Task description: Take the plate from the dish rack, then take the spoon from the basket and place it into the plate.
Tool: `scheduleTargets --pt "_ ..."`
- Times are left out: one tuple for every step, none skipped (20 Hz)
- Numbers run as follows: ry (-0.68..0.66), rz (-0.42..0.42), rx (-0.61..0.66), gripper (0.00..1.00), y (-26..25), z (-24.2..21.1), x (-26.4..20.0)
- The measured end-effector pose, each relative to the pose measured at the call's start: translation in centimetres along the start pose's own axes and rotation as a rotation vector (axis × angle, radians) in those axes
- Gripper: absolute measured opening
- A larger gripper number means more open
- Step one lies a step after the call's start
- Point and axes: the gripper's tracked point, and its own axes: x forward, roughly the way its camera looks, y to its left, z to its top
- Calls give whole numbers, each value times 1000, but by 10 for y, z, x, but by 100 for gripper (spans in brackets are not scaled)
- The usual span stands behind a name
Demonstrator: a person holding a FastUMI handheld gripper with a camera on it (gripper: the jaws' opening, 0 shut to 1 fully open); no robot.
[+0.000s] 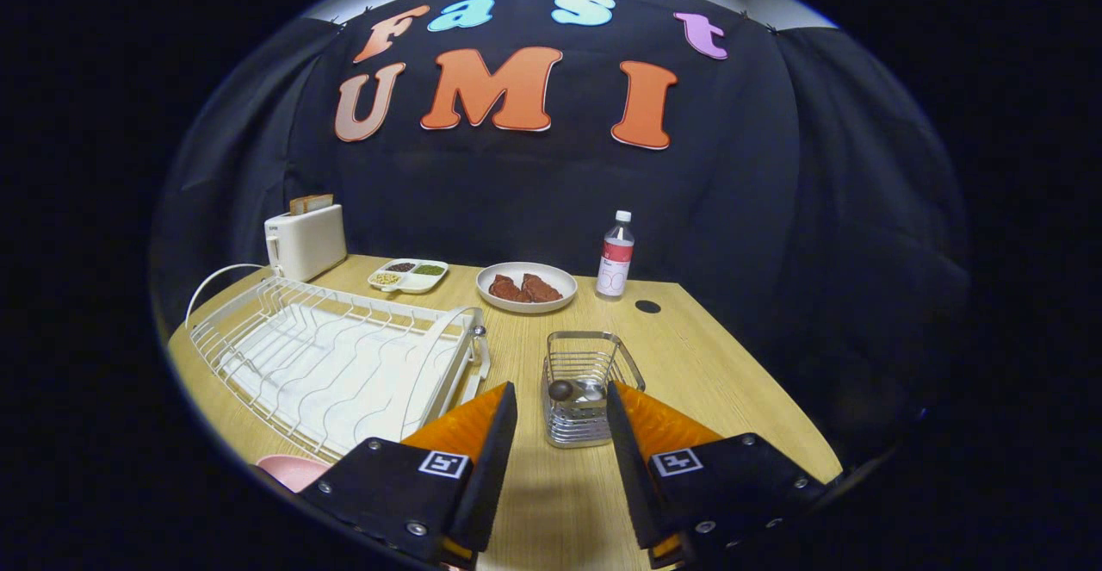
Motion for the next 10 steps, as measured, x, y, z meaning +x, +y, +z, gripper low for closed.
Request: scheduleTargets --pt "0 -9 1 58 0 -1 4" --pt "-3 -12 7 56 0 -1 8" --pt "-2 -23 12 54 -2 -2 13" --pt "4 -35 16 51 -5 -5 17" --pt "9 -37 23 48 -6 -6 21" --pt "14 -40 36 46 -6 -9 24" --pt "11 -36 56 39 -6 -10 27" --pt "11 -30 68 36 -4 -12 30" --pt "16 -24 66 29 -4 -15 31" --pt "1 -26 59 25 -5 -12 33"
